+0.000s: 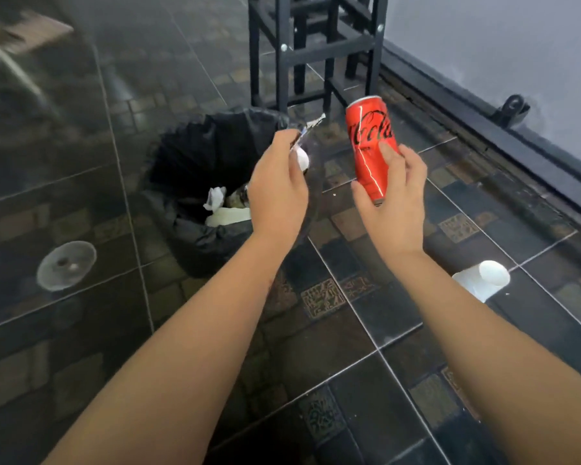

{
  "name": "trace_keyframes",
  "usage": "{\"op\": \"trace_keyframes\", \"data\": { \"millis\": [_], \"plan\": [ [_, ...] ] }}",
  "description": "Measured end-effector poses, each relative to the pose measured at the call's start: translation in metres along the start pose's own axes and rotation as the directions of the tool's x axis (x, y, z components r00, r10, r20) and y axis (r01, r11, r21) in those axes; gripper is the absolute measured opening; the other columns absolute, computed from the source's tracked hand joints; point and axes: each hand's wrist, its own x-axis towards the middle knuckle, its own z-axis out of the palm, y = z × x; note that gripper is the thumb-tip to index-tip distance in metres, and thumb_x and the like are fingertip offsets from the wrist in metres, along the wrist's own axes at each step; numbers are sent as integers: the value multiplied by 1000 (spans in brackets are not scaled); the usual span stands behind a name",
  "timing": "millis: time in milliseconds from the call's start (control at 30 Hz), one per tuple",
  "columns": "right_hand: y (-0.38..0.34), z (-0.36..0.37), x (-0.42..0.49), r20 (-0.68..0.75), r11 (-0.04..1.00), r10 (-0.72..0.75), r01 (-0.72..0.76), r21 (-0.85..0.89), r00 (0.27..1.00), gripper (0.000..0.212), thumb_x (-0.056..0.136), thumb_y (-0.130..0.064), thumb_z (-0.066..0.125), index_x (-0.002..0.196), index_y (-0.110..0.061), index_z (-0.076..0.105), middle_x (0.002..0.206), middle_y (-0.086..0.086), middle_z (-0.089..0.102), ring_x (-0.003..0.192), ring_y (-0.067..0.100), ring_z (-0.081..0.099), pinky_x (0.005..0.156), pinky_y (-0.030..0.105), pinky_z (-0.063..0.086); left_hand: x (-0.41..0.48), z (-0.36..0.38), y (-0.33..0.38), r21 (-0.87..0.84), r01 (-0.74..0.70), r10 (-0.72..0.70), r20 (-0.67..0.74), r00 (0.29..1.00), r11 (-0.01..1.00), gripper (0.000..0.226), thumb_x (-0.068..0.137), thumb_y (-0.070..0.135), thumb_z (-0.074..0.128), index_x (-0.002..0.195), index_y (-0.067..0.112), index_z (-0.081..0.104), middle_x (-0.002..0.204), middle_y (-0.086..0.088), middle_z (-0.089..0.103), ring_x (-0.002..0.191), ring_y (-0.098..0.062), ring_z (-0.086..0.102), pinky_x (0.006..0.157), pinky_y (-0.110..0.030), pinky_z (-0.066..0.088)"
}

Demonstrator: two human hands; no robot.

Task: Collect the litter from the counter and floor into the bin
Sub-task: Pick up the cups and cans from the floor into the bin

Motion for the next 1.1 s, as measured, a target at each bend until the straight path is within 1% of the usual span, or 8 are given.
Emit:
{"op": "trace_keyframes", "data": {
  "millis": [67,167,300,400,533,733,967,1100],
  "plan": [
    [-22,16,9,36,998,-50,49,46,998,61,87,-27,68,142,-15,45,143,13,36,130,22,41,105,28,40,14,-23,-24,111,38,-34,-37,999,993,29,96,8,48,118,19,62,100,0,68,91,-18,59,71,-21,34],
    [-52,40,20,109,991,-127,122,55,986,60,87,-32,66,142,-23,45,143,7,37,130,20,42,101,36,45,28,-51,-62,317,88,-81,-38,996,944,36,96,8,47,123,25,63,101,-5,69,92,-27,61,70,-31,42],
    [-80,73,29,236,978,-207,210,10,949,59,85,-31,67,139,-23,47,144,9,38,126,28,45,105,41,42,40,-72,-106,585,94,-220,149,964,805,41,93,12,54,130,30,57,106,-8,66,93,-29,62,66,-34,41],
    [-89,92,31,323,952,-232,282,-118,918,58,85,-35,66,139,-24,47,145,9,39,125,31,46,104,47,37,36,-79,-125,617,82,-287,242,927,783,42,97,24,50,139,25,52,128,-11,60,116,-32,54,88,-41,43],
    [-91,107,30,374,903,-223,336,-270,900,63,85,-47,64,141,-29,43,152,8,34,136,29,36,110,48,29,36,-75,-131,659,53,-292,259,921,751,46,102,31,36,146,18,43,148,-8,45,141,-27,30,115,-41,17],
    [-88,105,31,402,904,-167,303,-302,900,58,91,-60,46,143,-32,43,157,6,29,142,25,29,115,48,21,38,-78,-131,731,7,-327,296,898,682,52,103,37,19,151,22,30,158,-2,27,148,-21,9,119,-44,1],
    [-77,83,26,449,928,-139,275,-252,883,54,96,-48,45,146,-27,40,157,7,30,143,26,29,118,45,18,35,-78,-122,682,34,-359,340,869,730,56,103,43,14,153,21,27,159,-5,23,147,-20,11,119,-43,2],
    [-54,59,13,449,945,-128,247,-216,884,52,98,-43,45,146,-23,39,156,6,32,143,24,29,118,41,21,23,-64,-101,669,-11,-308,356,883,743,58,102,45,17,152,18,29,157,-7,28,146,-24,16,118,-45,7]
  ]
}}
